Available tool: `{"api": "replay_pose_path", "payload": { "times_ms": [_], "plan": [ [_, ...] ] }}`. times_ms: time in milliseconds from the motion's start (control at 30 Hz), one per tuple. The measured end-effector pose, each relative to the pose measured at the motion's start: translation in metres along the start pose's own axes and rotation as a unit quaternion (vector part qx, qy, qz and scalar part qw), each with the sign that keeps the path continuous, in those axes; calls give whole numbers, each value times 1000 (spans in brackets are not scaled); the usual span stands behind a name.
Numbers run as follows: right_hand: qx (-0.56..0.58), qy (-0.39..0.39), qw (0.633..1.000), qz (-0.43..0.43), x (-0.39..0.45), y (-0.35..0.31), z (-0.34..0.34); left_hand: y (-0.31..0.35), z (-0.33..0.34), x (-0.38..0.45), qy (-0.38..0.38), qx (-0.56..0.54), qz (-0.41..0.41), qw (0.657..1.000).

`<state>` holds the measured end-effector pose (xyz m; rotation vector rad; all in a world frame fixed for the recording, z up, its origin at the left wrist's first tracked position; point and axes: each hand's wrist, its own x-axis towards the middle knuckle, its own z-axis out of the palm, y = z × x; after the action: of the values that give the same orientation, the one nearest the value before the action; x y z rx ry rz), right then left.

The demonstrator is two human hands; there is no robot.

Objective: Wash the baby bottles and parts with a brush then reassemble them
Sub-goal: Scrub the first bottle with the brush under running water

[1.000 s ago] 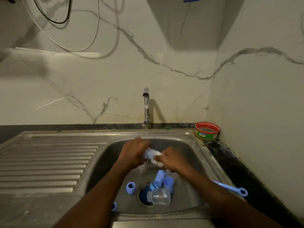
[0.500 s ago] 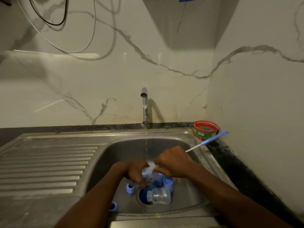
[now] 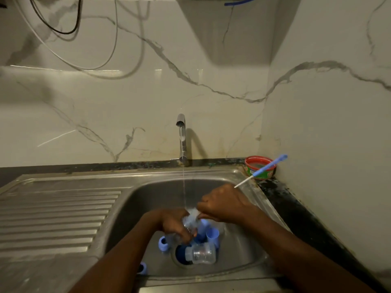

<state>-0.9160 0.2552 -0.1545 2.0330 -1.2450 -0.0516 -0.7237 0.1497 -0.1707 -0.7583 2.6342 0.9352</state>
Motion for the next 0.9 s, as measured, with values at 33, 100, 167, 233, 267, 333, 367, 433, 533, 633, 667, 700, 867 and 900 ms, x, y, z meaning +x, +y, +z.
{"api": "replay_pose_path", "payload": {
  "times_ms": [33,100,167,233,267,333,367,433,533,633,667,700,867,900],
  "plan": [
    [-1,-8,1000,-11,2,-2,2,-4,1,-1,-34,8,-9,999],
    [101,-43,990,85,7,-17,-4,-13,0,5,47,61,-24,997],
    [369,-99,871,309,11,-26,-6,-19,-1,14,238,159,-25,958],
    [579,-121,672,445,16,-22,-4,-14,-3,19,429,249,16,868],
    [608,-103,633,469,17,-18,-4,-9,-4,21,493,277,39,824],
    [543,-60,706,450,12,-11,-10,0,-5,25,551,286,53,782],
    [435,-37,802,407,7,-8,-8,1,-4,26,536,261,45,801],
    [192,21,942,273,0,0,-3,-2,-3,28,399,159,3,903],
    [9,50,997,62,-4,8,5,-6,2,19,121,50,-6,991],
    [37,-6,996,82,5,-1,-5,-8,-1,9,119,75,0,990],
    [102,-57,980,160,10,-10,-12,-8,-4,8,170,113,-5,979],
    [217,-110,928,281,14,-16,-18,-8,-5,9,240,163,-3,957],
    [615,-188,566,516,28,-8,-30,-4,-10,16,484,282,28,828],
    [581,-181,615,501,25,-4,-29,-2,-10,16,494,276,19,824]
  ]
}}
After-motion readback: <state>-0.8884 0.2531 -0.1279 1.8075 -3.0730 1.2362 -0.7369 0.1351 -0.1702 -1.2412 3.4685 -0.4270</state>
